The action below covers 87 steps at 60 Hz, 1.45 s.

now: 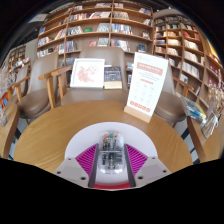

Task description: Arrange mouse

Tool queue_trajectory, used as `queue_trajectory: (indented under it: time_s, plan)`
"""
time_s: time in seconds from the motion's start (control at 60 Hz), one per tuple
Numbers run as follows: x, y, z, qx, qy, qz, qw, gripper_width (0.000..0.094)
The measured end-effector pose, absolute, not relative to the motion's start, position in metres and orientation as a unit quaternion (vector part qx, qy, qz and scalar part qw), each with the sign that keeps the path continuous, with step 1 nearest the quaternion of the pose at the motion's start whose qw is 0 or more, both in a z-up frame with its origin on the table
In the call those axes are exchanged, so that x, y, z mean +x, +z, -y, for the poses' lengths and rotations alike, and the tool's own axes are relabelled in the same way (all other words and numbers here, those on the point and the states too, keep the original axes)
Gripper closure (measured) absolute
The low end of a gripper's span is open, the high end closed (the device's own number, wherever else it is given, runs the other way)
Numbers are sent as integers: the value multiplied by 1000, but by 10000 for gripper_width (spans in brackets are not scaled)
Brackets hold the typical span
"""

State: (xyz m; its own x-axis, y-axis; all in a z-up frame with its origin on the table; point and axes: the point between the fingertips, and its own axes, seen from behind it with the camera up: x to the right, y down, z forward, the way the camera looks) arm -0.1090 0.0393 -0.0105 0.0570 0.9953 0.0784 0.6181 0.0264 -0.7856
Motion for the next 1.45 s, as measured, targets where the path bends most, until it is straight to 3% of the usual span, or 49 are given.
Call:
queue_trajectory:
  time_s: [0.1, 0.2, 0.25, 0.383, 0.567, 0.7, 1.033, 1.45]
  plan:
    - [-108, -11, -40, -651, 282, 620, 337, 420]
    - [-98, -5, -44, -662, 276, 612, 333, 72]
    - [-90, 7, -43, -663, 281, 608, 334, 105]
    - [-43, 54, -36, -657, 294, 601, 346, 79]
    - [70, 117, -18, -634, 307, 610, 363, 83]
    - [163, 142, -9, -630, 309, 611, 366, 85]
    - [306, 144, 2, -625, 318, 610, 369, 82]
    - [341, 132, 17, -618, 323, 621, 357, 80]
